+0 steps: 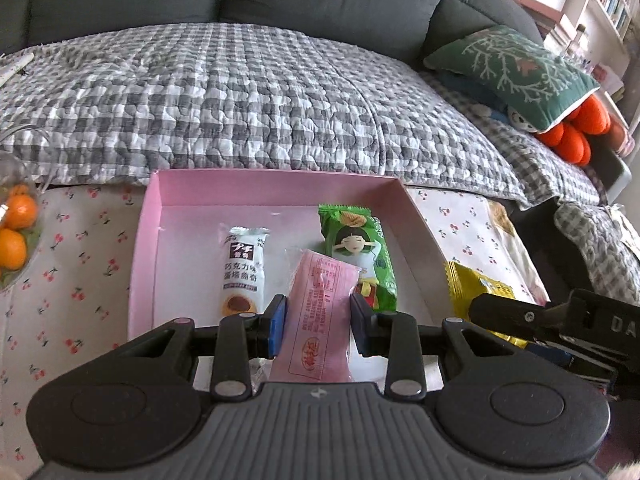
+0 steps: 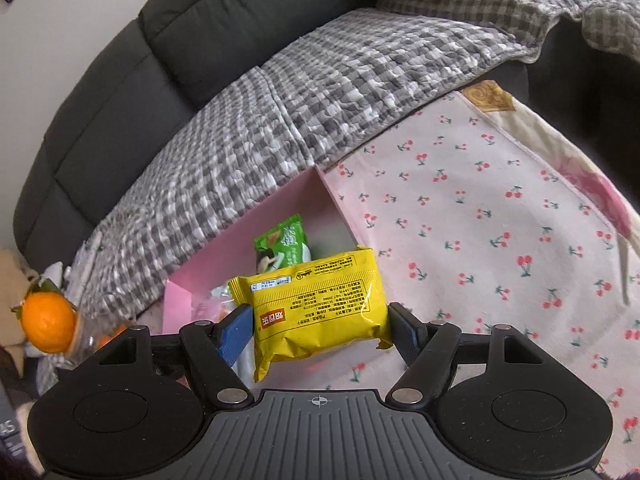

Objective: Organize snacks
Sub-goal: 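Carry both packets into the pink box and open both tools, then withdraw both tools from the box toward the remaining snacks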

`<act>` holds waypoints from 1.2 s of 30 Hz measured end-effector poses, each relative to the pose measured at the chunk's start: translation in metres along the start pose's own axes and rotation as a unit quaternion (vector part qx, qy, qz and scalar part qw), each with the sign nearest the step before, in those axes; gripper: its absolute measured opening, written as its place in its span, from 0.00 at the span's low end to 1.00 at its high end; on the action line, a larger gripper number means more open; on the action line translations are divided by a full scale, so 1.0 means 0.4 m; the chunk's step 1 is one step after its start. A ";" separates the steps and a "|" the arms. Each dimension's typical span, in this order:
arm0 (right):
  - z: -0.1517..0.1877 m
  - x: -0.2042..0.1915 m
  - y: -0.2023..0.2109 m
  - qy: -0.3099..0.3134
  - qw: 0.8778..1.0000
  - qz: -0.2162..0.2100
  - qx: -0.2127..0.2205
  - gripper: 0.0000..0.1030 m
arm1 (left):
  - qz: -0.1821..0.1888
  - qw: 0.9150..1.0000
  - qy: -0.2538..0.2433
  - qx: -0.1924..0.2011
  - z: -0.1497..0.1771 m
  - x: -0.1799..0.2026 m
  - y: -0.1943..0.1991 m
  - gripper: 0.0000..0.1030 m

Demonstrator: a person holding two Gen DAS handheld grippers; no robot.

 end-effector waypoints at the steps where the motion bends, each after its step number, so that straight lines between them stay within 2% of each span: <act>1: -0.001 -0.001 -0.006 0.000 1.000 -0.004 0.004 0.71 | 0.000 1.000 0.000 0.000 -0.002 0.000 -0.005 0.30; 7: -0.004 -0.008 -0.035 0.003 0.999 -0.029 0.016 0.71 | -0.003 1.000 0.005 0.006 -0.007 -0.003 -0.032 0.30; 12: -0.001 -0.012 -0.059 0.010 0.999 -0.030 0.016 0.72 | -0.006 1.000 0.005 0.009 -0.014 -0.011 -0.044 0.30; 15: 0.000 -0.011 -0.068 0.009 0.999 -0.032 0.013 0.76 | -0.010 1.000 0.006 0.011 -0.016 -0.016 -0.049 0.32; 17: -0.001 -0.007 -0.072 0.003 1.000 -0.030 0.008 0.79 | -0.014 1.000 0.008 0.012 -0.016 -0.020 -0.051 0.39; 23: -0.003 0.003 -0.075 -0.005 1.000 -0.025 0.000 0.80 | -0.017 1.000 0.009 0.011 -0.014 -0.030 -0.049 0.47; 36: -0.002 -0.045 -0.013 0.050 0.999 -0.009 -0.001 0.85 | -0.028 0.999 -0.012 0.021 0.015 -0.031 0.024 0.76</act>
Point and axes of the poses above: each gripper's, at about its wrist camera, not at the fingertips, and y roughly against the way its jaws point, x to its right, z to its underside, the point moved 2 cm from there along -y, roughly the way its jaws point, and after that the axes turned 8 degrees about y, right-handed, at the moved point
